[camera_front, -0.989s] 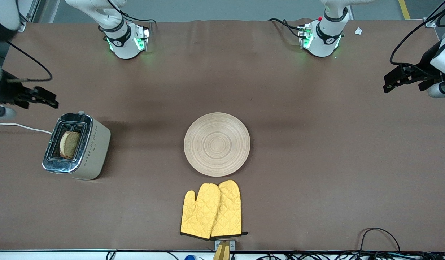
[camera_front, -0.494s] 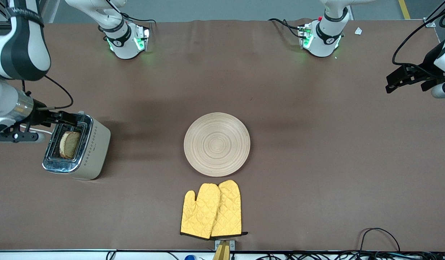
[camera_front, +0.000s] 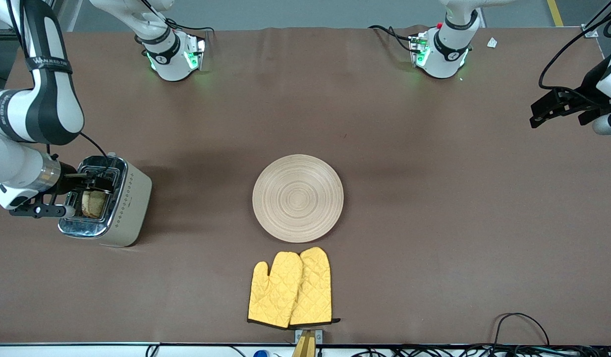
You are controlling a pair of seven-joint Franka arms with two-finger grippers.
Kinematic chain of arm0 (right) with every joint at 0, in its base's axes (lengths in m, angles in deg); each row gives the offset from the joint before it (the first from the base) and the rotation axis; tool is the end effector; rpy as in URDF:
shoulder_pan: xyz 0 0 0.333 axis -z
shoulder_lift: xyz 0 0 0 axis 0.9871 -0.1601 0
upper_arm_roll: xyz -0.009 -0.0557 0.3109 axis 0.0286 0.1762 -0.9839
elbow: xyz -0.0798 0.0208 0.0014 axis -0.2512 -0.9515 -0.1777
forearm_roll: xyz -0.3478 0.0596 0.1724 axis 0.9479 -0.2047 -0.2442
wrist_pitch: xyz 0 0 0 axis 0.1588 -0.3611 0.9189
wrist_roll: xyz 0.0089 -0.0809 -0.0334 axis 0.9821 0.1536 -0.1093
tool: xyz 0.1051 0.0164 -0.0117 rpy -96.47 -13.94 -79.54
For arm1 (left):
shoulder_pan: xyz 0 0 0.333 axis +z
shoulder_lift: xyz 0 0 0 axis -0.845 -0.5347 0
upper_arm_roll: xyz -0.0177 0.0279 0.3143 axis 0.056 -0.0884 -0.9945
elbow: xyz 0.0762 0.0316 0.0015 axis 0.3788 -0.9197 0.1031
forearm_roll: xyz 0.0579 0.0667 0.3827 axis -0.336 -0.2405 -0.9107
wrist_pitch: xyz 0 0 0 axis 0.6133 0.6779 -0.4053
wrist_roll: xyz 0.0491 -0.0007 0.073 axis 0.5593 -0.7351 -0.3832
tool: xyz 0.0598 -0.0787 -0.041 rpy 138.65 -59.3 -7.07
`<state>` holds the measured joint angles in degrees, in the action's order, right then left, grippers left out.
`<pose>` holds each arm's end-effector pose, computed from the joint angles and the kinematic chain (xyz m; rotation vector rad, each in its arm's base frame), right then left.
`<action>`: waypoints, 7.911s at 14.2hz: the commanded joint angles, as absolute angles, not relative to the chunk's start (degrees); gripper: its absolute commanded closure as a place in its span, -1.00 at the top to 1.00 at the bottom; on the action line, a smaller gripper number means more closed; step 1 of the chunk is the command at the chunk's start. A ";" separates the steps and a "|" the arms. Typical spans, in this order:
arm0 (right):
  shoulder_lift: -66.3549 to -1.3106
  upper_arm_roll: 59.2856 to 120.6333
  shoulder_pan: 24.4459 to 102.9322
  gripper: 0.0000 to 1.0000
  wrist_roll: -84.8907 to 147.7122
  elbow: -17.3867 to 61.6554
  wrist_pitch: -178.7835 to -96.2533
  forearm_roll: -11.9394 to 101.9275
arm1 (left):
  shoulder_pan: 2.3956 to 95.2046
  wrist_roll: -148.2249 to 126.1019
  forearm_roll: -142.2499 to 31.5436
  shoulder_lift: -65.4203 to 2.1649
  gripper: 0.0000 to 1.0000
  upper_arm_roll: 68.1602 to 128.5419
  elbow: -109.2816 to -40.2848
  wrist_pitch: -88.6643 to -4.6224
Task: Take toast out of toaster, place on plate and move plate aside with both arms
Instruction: 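Lower the right gripper into the toaster slot and grasp the toast, then lift the toast up out of the toaster with the right gripper, then carry the toast over the wooden plate with the right gripper, then lower the toast onto the plate while the left gripper reaches toward it, then release the toast with the right gripper while the left gripper grips the plate rim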
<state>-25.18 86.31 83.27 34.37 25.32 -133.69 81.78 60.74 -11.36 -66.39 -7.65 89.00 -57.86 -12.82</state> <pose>0.6169 -0.0449 0.4028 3.1370 -0.0611 -0.1458 0.5487 -0.0503 0.6585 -3.1082 -0.0314 0.0263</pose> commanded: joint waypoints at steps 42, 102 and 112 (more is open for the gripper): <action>-19.94 85.39 60.50 -0.98 45.50 8.89 -112.51 81.96 | 61.01 -10.68 -66.01 -7.68 1.00 88.55 -56.98 -11.92; -42.80 85.74 56.53 0.38 -6.27 32.71 -149.34 0.45 | 57.06 -3.04 -27.36 -34.47 1.00 91.63 -69.64 -40.83; -41.84 86.00 61.44 0.45 -5.92 32.80 -142.85 2.12 | 55.31 28.86 0.33 -43.00 0.66 91.71 -78.26 -49.44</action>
